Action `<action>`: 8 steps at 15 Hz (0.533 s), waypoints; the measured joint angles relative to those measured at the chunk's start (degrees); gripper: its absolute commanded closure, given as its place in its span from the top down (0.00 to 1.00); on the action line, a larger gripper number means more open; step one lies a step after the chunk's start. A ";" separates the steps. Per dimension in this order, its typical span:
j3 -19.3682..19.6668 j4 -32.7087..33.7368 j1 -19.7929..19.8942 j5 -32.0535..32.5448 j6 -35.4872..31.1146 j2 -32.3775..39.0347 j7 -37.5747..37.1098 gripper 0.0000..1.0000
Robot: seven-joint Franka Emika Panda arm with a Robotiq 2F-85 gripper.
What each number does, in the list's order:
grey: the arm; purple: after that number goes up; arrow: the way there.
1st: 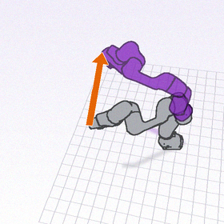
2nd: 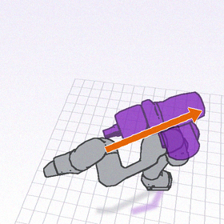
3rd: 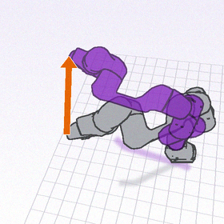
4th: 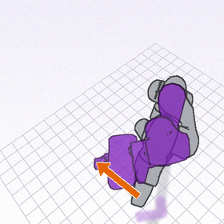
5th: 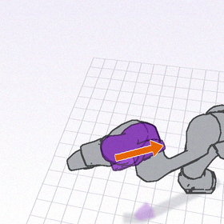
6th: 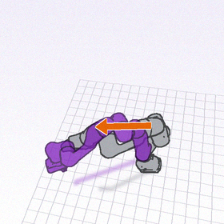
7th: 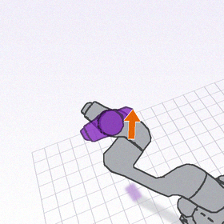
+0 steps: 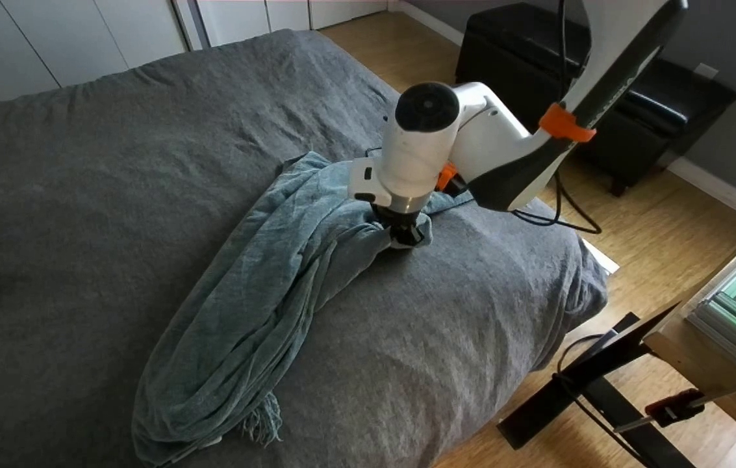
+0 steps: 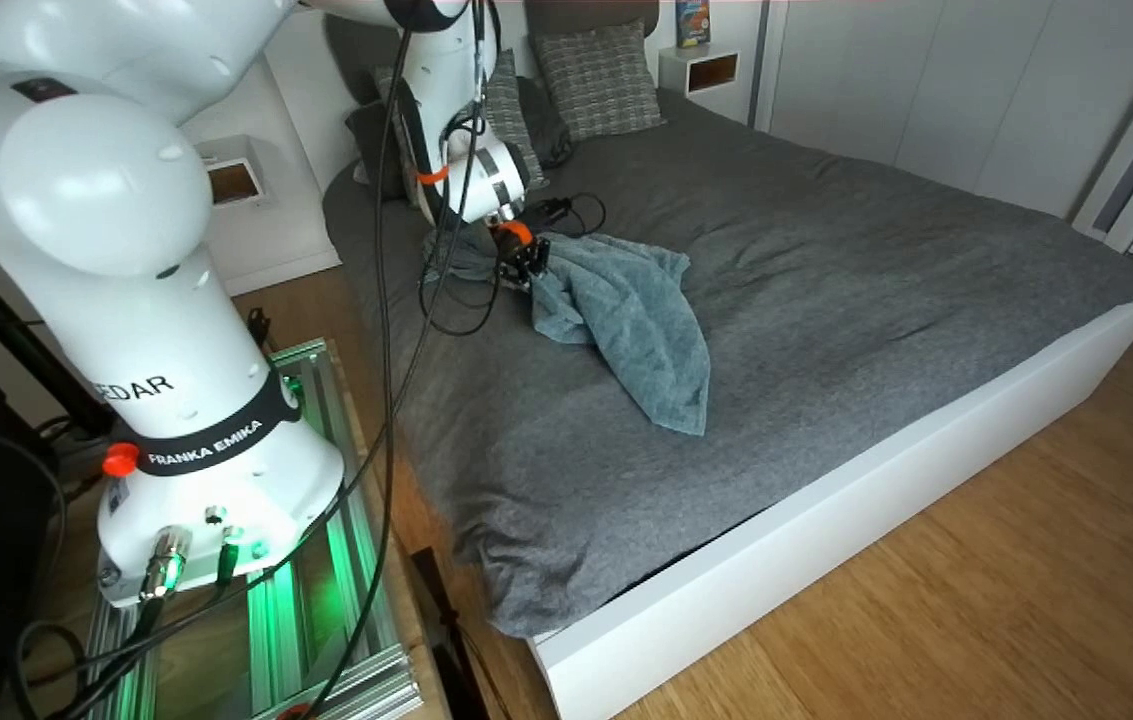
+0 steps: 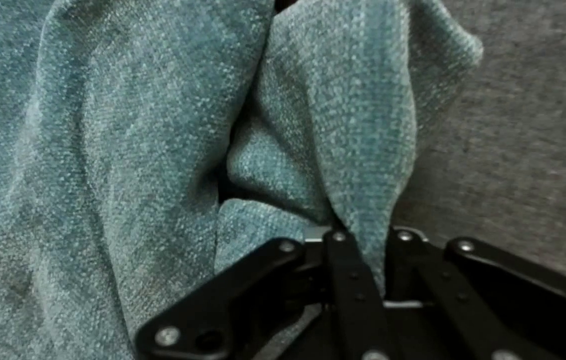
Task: Move the grey blanket on the bed to the left
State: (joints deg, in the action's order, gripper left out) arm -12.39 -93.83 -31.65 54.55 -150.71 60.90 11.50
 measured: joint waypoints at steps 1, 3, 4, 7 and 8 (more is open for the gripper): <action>-1.87 -2.59 1.85 -0.47 0.00 -1.94 1.50 0.03; -5.70 -7.85 5.64 -2.48 0.00 -5.76 4.95 0.03; -7.59 -10.54 7.57 -3.78 0.00 -7.58 6.86 0.03; -12.79 -17.82 12.89 -8.76 0.00 -12.29 12.89 0.03; -14.29 -19.93 14.40 -10.69 0.01 -13.63 14.78 0.03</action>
State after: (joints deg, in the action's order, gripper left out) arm -26.68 -113.76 -17.25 43.85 -150.69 47.27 26.28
